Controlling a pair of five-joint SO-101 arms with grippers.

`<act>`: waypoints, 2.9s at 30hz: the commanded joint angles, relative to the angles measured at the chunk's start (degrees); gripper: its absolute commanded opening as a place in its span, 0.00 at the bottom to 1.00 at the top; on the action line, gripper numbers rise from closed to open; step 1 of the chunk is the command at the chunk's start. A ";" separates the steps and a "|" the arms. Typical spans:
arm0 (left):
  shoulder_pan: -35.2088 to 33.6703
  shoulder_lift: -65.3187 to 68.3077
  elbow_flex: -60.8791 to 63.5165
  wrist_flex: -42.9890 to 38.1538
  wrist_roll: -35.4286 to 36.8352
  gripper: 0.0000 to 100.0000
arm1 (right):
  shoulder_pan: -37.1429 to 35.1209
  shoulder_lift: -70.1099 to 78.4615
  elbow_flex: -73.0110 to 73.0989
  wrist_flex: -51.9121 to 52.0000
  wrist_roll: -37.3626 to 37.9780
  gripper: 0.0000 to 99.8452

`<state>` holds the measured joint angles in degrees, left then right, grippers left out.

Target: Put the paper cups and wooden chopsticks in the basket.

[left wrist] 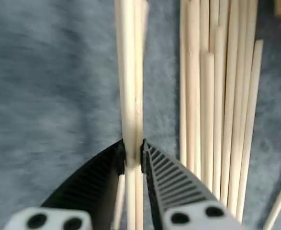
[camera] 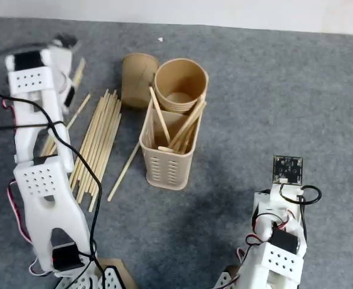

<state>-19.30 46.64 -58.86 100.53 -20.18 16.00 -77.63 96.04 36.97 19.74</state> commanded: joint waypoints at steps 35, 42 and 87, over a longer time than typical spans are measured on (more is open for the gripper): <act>44.44 -84.26 62.11 -45.10 21.36 0.00 | -0.66 -0.75 1.80 -1.01 0.44 0.26; 46.64 -90.33 69.32 -49.49 21.54 0.00 | -0.66 -0.75 1.80 -1.01 0.44 0.26; 16.04 -64.31 88.40 -23.30 -10.99 0.16 | -0.66 -0.75 1.80 -1.01 0.44 0.26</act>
<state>-5.32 -21.85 31.25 76.44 -29.85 16.00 -77.63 96.04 36.97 19.74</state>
